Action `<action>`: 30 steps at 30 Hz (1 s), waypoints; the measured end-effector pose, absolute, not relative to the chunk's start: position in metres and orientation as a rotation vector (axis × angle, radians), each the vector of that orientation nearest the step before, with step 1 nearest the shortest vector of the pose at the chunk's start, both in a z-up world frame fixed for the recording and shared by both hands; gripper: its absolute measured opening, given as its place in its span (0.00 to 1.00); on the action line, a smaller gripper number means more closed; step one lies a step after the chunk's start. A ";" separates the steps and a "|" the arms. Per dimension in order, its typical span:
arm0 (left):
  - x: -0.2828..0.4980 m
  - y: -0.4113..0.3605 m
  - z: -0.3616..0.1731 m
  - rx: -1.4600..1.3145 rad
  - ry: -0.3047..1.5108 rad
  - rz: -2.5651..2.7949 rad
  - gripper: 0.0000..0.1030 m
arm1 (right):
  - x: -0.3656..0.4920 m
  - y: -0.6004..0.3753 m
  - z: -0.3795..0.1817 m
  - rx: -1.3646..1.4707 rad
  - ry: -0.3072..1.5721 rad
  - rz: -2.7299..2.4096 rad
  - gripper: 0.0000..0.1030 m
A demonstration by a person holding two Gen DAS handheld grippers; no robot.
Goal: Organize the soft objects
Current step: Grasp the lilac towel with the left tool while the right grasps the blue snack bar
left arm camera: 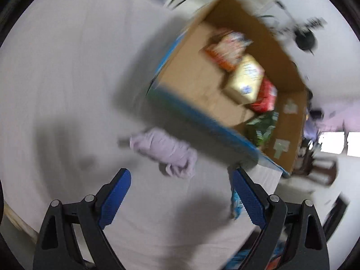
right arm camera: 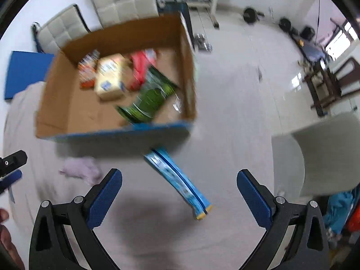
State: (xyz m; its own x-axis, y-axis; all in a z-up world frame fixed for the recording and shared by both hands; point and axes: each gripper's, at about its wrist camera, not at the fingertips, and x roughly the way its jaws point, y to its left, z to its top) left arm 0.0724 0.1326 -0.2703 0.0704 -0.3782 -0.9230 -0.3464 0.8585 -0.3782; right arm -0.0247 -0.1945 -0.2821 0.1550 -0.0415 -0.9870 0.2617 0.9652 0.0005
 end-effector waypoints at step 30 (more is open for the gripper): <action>0.042 0.071 -0.358 -0.191 1.699 -0.148 0.46 | -0.075 -0.196 -0.429 0.431 1.764 -0.047 0.23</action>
